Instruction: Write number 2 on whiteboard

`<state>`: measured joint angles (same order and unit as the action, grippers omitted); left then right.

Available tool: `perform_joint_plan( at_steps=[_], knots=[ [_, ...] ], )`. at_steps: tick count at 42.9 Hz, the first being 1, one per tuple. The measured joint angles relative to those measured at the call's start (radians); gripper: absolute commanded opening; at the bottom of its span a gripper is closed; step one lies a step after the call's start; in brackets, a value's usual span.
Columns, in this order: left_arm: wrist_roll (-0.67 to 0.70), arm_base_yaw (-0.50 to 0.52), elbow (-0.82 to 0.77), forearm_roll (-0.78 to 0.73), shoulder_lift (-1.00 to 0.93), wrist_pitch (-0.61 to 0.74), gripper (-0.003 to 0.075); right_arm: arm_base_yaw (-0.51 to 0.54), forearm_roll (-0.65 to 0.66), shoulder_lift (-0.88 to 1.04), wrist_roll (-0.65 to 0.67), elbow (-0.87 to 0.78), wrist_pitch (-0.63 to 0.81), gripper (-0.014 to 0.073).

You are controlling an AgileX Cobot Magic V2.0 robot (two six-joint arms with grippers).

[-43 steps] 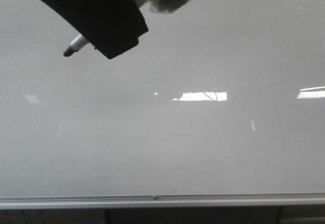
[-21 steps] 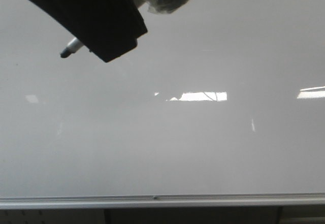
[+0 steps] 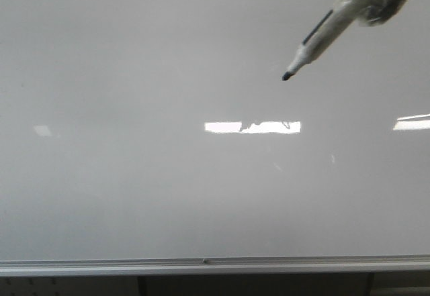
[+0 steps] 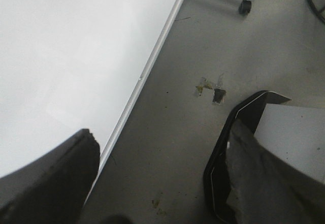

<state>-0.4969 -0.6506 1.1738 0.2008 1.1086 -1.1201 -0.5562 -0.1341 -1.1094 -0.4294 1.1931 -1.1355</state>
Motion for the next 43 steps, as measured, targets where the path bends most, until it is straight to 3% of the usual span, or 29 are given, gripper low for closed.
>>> perform_joint_plan(
  at_steps=[9,21,32,43],
  knots=[
    [0.006,0.192,-0.111,0.081,-0.142,0.045,0.0488,0.162,-0.009,0.144,0.082,-0.175,0.156,0.0034],
    [0.006,0.283,-0.184,0.107,-0.249,0.106,0.0470,0.275,-0.158,0.409,0.097,-0.543,0.631,0.0034],
    [0.006,0.283,-0.184,0.107,-0.249,0.117,0.0470,0.279,-0.187,0.359,0.103,-0.567,0.837,0.0034],
    [0.006,0.283,-0.184,0.109,-0.249,0.128,0.0470,0.279,-0.191,0.251,0.055,-0.558,0.931,0.0034]
  ],
)
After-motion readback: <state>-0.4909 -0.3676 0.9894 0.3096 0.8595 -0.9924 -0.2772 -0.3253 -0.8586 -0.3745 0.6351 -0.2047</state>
